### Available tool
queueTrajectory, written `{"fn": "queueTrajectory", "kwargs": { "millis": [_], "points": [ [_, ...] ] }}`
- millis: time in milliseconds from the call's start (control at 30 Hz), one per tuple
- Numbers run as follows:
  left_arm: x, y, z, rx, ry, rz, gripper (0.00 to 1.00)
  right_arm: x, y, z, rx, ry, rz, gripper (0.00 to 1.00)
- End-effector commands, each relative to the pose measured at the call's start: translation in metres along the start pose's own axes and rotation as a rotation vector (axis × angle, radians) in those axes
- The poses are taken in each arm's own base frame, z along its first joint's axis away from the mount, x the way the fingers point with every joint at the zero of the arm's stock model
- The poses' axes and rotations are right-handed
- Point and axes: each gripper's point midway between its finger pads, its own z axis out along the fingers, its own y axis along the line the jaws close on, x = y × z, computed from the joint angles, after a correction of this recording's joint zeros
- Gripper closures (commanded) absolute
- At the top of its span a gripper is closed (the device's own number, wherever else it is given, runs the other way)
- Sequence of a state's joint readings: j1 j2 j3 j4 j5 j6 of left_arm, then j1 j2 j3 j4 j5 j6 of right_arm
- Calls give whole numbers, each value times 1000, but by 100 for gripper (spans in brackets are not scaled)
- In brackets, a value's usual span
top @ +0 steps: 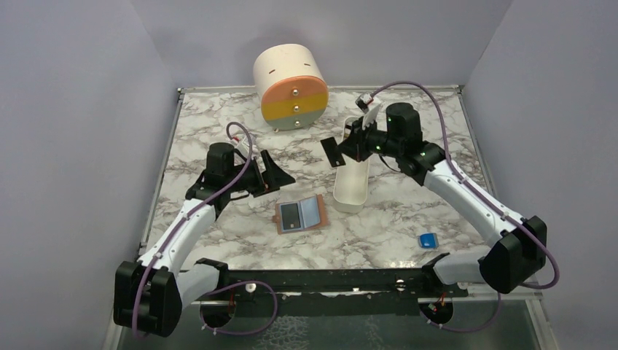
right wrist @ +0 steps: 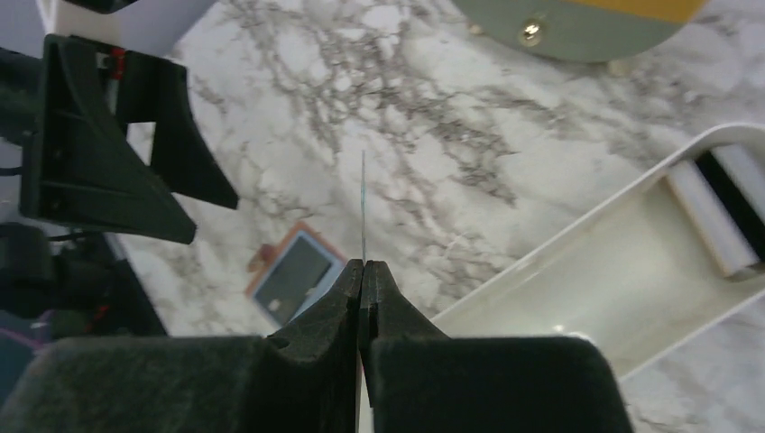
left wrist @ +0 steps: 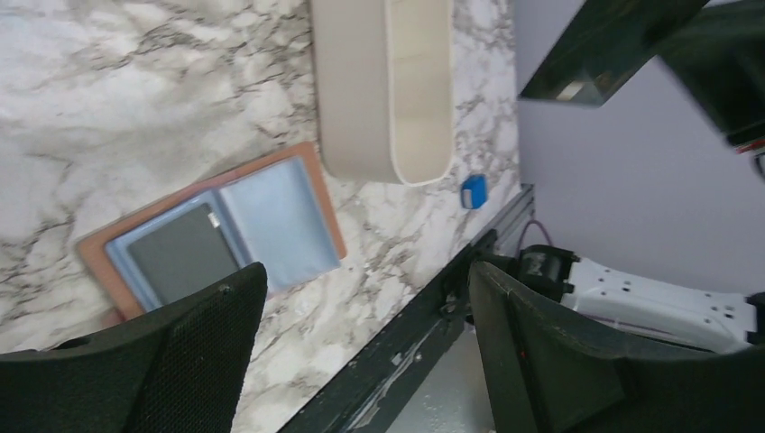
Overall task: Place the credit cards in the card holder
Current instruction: Pick up the credit card from the storage box.
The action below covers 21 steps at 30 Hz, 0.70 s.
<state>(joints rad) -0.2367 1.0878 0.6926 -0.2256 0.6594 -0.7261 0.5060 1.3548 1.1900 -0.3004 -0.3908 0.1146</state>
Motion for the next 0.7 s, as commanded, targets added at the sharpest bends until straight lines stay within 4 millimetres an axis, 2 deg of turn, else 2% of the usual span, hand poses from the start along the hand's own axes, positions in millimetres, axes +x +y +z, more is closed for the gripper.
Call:
{"fn": "queueTrajectory", "kwargs": {
  "millis": [0,133,300,433,533,667],
  "points": [
    [-9,-59,-15,276,-39,-48,18,-6,59,-15,-230,-50,279,99],
    [-16,-85,-29,390,-94,-45,24,-4,83,-28,-328,-84,472,99],
    [-18,-101,-35,442,-90,-31,24,-5,110,-39,-483,-126,618,99],
    [-14,-110,-33,479,-47,-23,24,0,125,-37,-548,-96,674,99],
    [-10,-114,-31,493,-29,-23,28,0,136,-35,-598,-85,688,99],
    [-7,-116,-29,513,-20,-56,36,2,142,-29,-592,-76,705,99]
  ]
}}
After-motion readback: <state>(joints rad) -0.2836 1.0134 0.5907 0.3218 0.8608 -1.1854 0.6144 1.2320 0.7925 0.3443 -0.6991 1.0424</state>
